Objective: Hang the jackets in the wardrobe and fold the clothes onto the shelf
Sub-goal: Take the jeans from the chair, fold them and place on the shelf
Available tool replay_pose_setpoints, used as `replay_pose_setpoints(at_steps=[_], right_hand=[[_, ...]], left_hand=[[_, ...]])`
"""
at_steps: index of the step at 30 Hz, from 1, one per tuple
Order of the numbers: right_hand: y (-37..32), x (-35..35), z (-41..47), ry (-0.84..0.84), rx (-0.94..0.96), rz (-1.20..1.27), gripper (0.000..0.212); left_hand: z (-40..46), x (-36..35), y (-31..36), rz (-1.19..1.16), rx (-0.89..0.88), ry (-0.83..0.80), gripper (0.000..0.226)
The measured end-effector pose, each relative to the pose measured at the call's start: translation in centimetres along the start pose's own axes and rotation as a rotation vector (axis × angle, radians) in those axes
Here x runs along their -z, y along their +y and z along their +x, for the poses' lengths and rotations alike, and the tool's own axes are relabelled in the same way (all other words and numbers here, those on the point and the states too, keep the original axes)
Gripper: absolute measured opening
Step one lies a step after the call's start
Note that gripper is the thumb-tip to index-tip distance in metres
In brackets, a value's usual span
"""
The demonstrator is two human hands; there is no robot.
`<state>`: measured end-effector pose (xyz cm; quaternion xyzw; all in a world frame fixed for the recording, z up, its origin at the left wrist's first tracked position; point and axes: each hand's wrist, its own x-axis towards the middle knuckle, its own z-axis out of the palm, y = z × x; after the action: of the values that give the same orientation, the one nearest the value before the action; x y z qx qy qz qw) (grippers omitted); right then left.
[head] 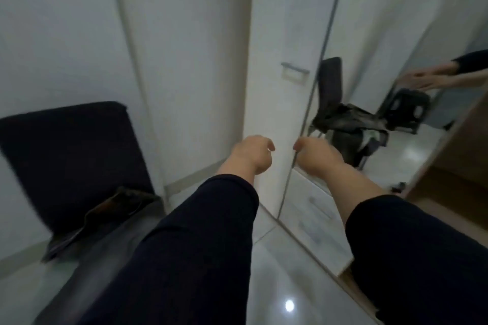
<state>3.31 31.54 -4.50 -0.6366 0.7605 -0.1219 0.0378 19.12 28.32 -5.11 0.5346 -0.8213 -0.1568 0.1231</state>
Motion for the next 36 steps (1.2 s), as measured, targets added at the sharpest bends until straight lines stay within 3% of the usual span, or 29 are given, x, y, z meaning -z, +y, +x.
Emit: replay_pose_setpoints(at_steps=[9,18,26,36], right_hand=[[-15.8,-10.3,0.1,-0.262,0.540,0.046,0.034],[-29.7,-17.4,-5.3,-0.456,0.884,0.093,0.031],[-36.9,-23.7,-4.6,-0.540,0.859,0.083,0.030],[-39.6,-33.7,4.3,-0.543,0.684,0.020,0.035]], left_hand=[[-12.2,-0.9,-14.3,-0.052,0.581,0.074,0.037],[-24.0,-1.5,-25.4,-0.122,0.926,0.148,0.037],[-25.6,-1.5,-35.1,-0.155,0.976,0.117,0.036],[-20.9,-5.2,-47.9,-0.160,1.011,0.090,0.040]])
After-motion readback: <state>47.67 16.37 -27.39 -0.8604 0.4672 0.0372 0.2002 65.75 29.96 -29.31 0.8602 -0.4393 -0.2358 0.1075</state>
